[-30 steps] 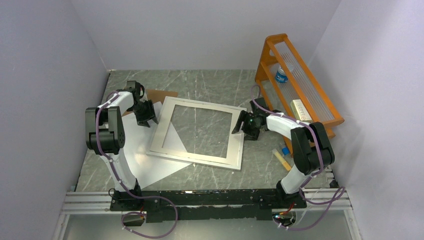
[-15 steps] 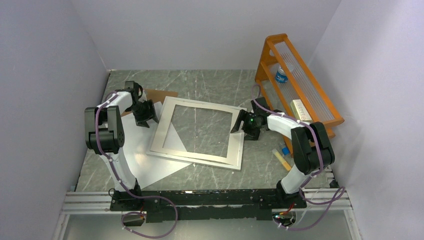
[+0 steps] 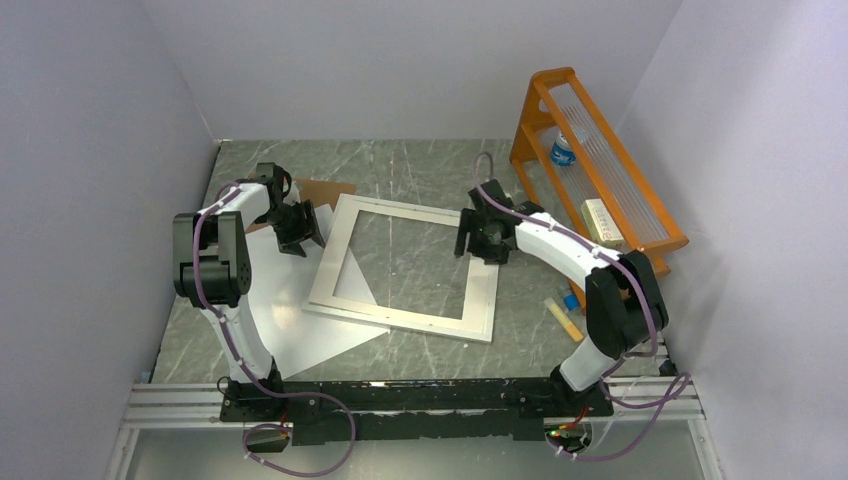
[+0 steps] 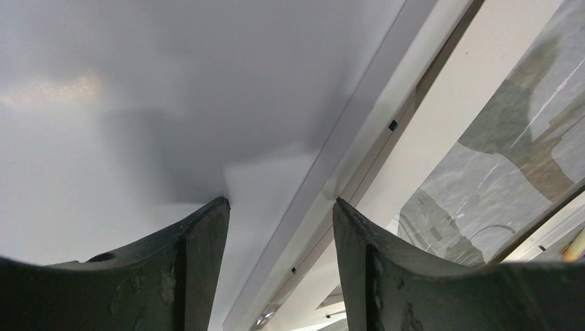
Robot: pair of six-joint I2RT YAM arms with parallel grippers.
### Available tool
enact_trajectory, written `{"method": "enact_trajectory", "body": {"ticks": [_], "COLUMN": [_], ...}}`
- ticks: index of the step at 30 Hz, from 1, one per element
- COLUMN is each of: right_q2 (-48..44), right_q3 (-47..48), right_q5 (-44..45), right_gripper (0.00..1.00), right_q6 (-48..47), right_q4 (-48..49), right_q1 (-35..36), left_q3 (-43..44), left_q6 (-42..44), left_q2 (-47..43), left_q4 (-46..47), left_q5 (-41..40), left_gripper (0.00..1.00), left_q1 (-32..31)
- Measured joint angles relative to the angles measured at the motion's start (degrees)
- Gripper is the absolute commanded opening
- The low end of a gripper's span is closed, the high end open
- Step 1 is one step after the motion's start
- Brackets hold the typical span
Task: Put the photo into the frame
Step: Adjust the photo frame item on the photo frame.
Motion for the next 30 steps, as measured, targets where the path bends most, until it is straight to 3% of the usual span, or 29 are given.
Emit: {"method": "enact_trajectory", "body": {"ticks": [8, 22, 30], "right_q2": [3.28, 11.82, 15.89], "right_q3": [2.54, 4.46, 12.55], "right_q5": [0.7, -6.19, 6.38], "right_gripper": [0.48, 0.53, 0.57], "right_q6": [-1.7, -9.68, -7.17], "right_q4": [-2.4, -5.51, -15.45], "right_q1": [7.23, 12.66, 14.62], "left_q3": [0.0, 0.07, 0.11], "left_q6": [-0.24, -0.66, -0.81], "left_q2": [0.28, 0.52, 0.52], "left_q4": [-0.39, -0.87, -0.98], "left_q5": [0.61, 1.03, 0.81], "left_gripper": [0.55, 0.54, 0.53], "left_q1": [-0.02, -0.07, -0.09]}}
